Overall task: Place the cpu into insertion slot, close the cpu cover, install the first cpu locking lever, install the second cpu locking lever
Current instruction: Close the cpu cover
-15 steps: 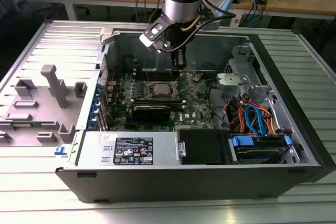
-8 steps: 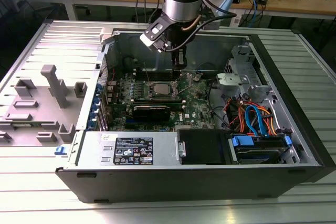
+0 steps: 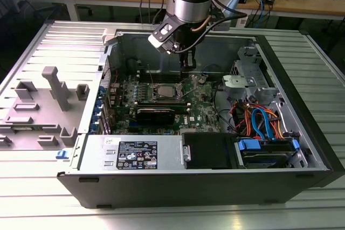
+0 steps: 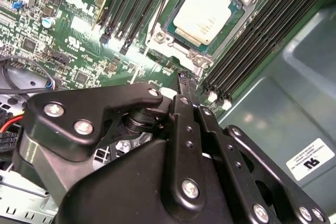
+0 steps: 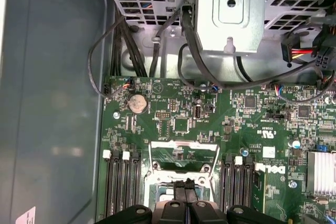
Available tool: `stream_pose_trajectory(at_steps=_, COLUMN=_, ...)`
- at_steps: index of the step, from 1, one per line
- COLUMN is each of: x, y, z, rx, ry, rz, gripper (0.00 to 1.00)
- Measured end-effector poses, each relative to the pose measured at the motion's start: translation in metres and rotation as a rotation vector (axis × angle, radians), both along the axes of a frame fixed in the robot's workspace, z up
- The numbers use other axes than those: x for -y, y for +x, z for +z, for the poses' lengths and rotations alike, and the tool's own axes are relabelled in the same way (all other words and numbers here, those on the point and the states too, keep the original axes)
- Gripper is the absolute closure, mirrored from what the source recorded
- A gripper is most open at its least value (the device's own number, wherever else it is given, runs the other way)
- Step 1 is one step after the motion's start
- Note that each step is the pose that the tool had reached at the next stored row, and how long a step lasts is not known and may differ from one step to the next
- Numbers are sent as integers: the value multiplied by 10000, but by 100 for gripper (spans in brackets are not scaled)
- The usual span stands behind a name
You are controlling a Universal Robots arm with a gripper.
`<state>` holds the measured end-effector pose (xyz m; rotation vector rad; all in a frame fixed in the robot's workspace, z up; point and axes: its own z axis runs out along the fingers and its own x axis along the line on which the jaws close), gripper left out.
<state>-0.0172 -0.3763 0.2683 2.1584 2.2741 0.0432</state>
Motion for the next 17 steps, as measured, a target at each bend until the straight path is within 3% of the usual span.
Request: stream_pose_trajectory(at_steps=17, x=0, y=179, z=0, rx=1, ry=-1, rz=0, gripper=89)
